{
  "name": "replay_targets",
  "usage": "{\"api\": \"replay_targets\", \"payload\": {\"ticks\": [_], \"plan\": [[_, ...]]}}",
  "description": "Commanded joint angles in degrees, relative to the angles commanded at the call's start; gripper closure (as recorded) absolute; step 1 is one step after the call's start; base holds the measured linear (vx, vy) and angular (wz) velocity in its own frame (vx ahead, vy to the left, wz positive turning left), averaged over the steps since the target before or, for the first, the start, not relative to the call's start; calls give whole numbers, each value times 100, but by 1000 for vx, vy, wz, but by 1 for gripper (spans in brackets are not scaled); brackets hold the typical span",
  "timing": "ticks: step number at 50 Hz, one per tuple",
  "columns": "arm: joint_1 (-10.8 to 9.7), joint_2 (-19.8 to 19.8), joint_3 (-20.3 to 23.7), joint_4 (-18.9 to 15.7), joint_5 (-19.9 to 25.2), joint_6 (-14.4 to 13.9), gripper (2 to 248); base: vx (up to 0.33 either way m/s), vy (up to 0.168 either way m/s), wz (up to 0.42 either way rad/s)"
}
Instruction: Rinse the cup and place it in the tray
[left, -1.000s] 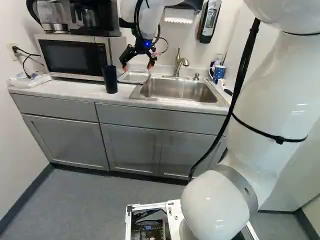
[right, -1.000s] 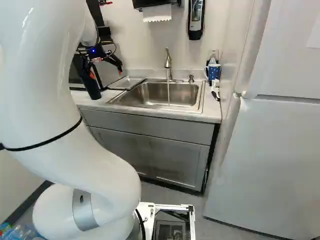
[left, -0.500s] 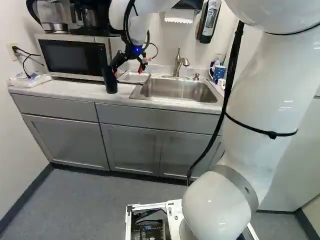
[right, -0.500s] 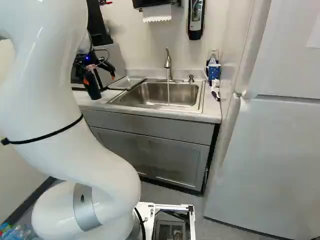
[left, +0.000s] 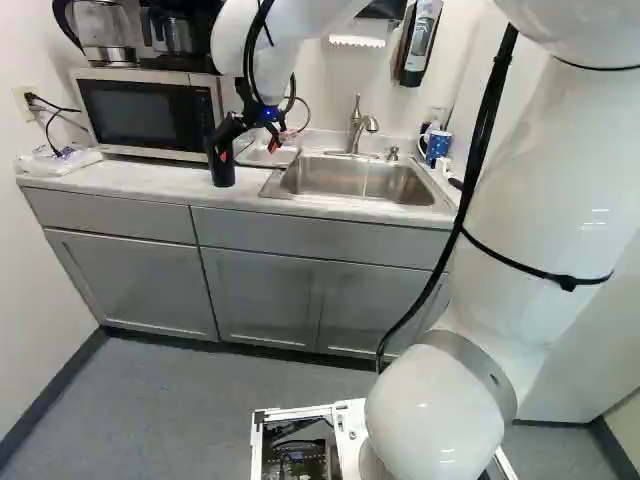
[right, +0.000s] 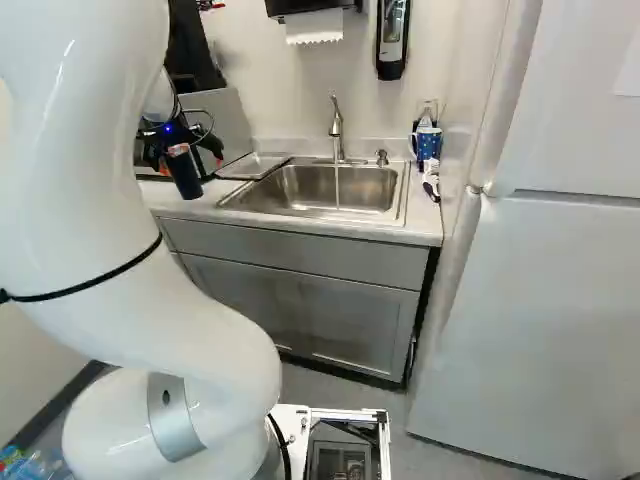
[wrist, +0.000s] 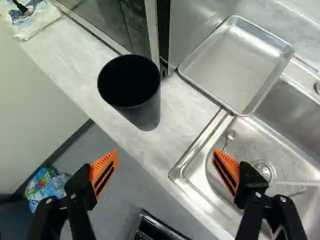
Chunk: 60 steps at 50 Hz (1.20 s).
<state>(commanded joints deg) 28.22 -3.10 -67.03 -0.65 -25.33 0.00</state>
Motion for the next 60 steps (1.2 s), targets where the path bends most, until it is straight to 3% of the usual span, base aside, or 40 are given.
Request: {"api": "replay_targets", "payload": {"ticks": [12,36,60], "plan": [[-4,198,371,0,482,0,3,0,0,0],[4,-31,461,0,1450,0,3,0,0,0],[163,-71,735,0,2292,0,3,0,0,0]]}}
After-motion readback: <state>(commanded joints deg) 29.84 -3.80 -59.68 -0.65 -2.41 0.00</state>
